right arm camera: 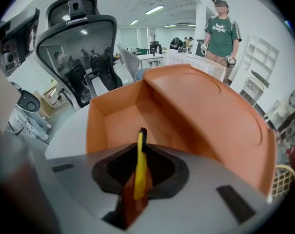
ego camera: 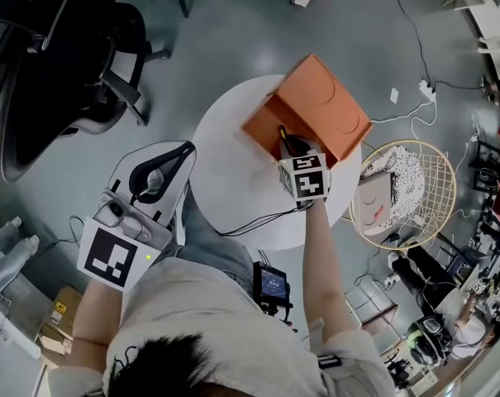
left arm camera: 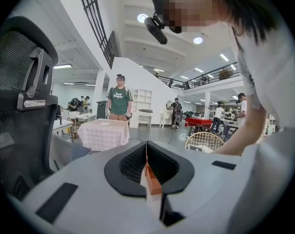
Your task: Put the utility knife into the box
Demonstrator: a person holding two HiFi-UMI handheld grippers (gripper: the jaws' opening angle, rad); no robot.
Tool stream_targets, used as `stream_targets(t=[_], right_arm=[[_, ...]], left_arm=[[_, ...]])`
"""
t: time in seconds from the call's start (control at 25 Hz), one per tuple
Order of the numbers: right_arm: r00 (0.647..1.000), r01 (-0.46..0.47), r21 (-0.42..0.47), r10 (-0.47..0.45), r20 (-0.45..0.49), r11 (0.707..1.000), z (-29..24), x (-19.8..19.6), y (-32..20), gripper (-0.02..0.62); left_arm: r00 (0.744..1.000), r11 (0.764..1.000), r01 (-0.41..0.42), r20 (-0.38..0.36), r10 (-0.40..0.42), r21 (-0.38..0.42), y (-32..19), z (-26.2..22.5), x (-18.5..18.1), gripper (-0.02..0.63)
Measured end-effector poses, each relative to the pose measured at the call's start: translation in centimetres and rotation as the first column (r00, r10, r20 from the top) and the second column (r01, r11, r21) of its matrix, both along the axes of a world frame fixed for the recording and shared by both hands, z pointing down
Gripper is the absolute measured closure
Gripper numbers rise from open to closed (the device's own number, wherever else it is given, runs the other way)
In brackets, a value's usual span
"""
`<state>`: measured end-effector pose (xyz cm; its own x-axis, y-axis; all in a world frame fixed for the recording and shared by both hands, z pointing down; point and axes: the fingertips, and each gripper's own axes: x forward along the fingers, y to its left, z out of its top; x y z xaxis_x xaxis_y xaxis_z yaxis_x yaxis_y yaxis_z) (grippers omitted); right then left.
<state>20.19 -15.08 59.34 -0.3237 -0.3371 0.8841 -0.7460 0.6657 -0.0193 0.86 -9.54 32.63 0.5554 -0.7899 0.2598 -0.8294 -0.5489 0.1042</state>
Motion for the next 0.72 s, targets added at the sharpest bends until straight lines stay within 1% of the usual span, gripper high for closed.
stream_targets(t=[0.24,0.36,0.48,0.56,0.6,0.64,0.68,0.72], right_arm=[[0.998,-0.051,-0.006,0.051,0.030,0.999,0.2,-0.1,-0.1,0.528],[0.998,-0.062,0.003,0.062,0.028,0.998,-0.3,0.2,-0.1,0.508],[0.996,-0.080,0.023,0.079,0.043,0.996,-1.1,0.2,-0.3,0.503],[0.994,-0.101,0.057,0.098,0.056,0.993,-1.9,0.2,-0.5,0.505],[0.992,-0.113,0.078,0.108,0.061,0.991,-2.4,0.2,-0.6,0.524],[0.991,-0.122,0.098,0.116,0.068,0.988,-2.9,0.1,-0.5,0.574],[0.990,-0.127,0.113,0.119,0.077,0.985,-3.5,0.0,-0.2,0.587],[0.989,-0.128,0.123,0.118,0.089,0.984,-4.0,-0.2,0.2,0.586]], left_arm=[[1.000,1.000,-0.006,-0.002,0.006,0.004,0.1,0.3,0.0,0.592],[1.000,1.000,0.001,-0.002,-0.001,0.002,0.2,0.2,-0.1,0.592],[1.000,1.000,0.002,-0.005,-0.002,0.004,0.3,0.0,-0.3,0.592],[1.000,1.000,-0.004,-0.008,0.004,0.010,0.5,0.0,-0.5,0.592],[1.000,1.000,-0.006,-0.010,0.007,0.012,0.7,0.0,-0.5,0.592],[1.000,1.000,-0.009,-0.012,0.009,0.013,1.0,-0.1,-0.6,0.592],[1.000,1.000,-0.012,-0.013,0.012,0.014,1.4,-0.1,-0.6,0.592],[1.000,1.000,-0.015,-0.015,0.015,0.015,1.8,-0.2,-0.6,0.592]])
